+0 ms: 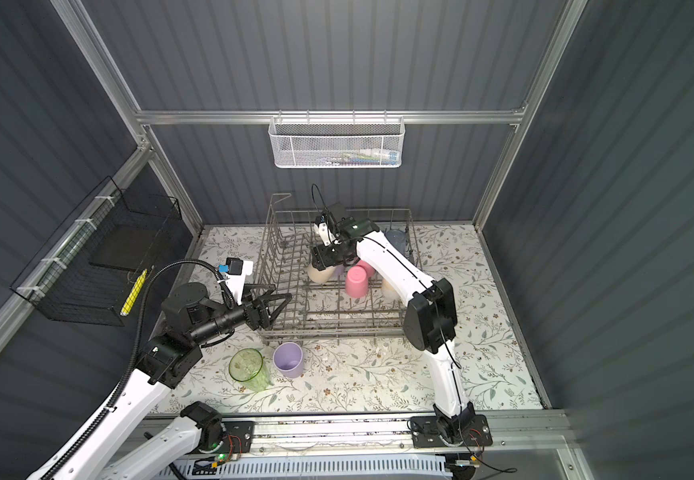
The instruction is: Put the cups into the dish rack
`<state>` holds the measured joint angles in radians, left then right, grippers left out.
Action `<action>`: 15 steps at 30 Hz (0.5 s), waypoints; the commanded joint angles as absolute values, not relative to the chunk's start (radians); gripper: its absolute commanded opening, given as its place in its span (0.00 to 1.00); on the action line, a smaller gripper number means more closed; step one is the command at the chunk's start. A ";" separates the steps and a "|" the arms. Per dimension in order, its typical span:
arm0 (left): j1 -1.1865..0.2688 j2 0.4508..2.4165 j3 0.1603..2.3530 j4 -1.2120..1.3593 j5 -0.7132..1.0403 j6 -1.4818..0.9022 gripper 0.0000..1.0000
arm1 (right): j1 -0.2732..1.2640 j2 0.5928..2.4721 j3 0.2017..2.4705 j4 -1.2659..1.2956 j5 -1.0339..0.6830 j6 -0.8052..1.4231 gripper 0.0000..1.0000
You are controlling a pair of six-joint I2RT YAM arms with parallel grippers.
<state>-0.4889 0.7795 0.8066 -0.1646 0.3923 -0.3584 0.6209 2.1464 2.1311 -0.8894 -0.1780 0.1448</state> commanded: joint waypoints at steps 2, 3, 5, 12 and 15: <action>-0.483 0.762 0.798 -0.167 0.393 -0.340 0.81 | 0.627 2.179 2.173 -0.906 -0.157 0.138 0.32; -0.483 0.760 0.798 -0.167 0.394 -0.341 0.81 | 0.629 2.185 2.176 -0.906 -0.155 0.140 0.33; -0.483 0.761 0.798 -0.167 0.394 -0.340 0.81 | 0.632 2.193 2.181 -0.902 -0.154 0.144 0.33; -0.483 0.762 0.795 -0.164 0.400 -0.341 0.81 | 0.641 2.246 2.239 -0.919 -0.143 0.152 0.36; -0.483 0.762 0.792 -0.164 0.400 -0.341 0.81 | 0.644 2.266 2.256 -0.928 -0.137 0.152 0.39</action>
<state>-0.4889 0.7761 0.8066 -0.1646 0.3927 -0.3580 0.6357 2.2478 2.2250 -0.9070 -0.1516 0.1490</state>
